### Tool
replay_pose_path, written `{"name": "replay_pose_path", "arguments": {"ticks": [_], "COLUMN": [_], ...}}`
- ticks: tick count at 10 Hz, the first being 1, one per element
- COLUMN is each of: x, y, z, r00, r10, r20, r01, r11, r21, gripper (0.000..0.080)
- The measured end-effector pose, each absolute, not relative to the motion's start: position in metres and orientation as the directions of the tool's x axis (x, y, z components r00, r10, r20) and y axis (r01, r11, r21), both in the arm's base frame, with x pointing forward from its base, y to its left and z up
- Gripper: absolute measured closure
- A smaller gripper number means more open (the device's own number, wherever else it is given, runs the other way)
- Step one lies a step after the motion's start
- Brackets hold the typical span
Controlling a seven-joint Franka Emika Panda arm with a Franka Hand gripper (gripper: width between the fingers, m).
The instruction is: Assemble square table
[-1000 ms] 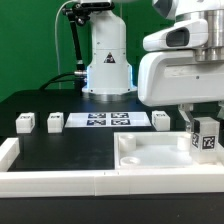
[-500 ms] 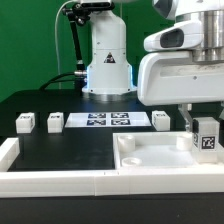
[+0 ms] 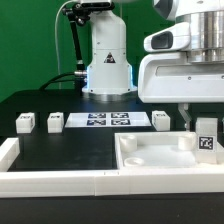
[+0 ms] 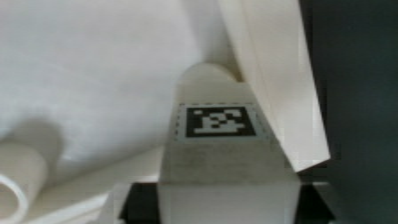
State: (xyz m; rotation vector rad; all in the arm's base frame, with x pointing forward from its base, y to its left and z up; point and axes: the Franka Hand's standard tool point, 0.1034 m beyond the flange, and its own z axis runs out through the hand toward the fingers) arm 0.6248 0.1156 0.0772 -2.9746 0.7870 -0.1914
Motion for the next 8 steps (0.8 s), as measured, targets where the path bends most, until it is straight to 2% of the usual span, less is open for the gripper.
{"name": "replay_pose_path", "arguments": {"ticks": [2, 5, 8], "x": [0.6243, 0.6229, 0.6223], "y": [0.1145, 0.1141, 0.1127], "z": [0.0769, 0.0767, 0.0767], "r00": [0.781, 0.566, 0.417], "r10": [-0.618, -0.823, -0.909], "r20": [0.089, 0.045, 0.007], "r01": [-0.61, -0.816, -0.903], "r11": [-0.786, -0.567, -0.414], "r21": [-0.1, -0.112, -0.116], "gripper": [0.0507, 0.0506, 0.0506]}}
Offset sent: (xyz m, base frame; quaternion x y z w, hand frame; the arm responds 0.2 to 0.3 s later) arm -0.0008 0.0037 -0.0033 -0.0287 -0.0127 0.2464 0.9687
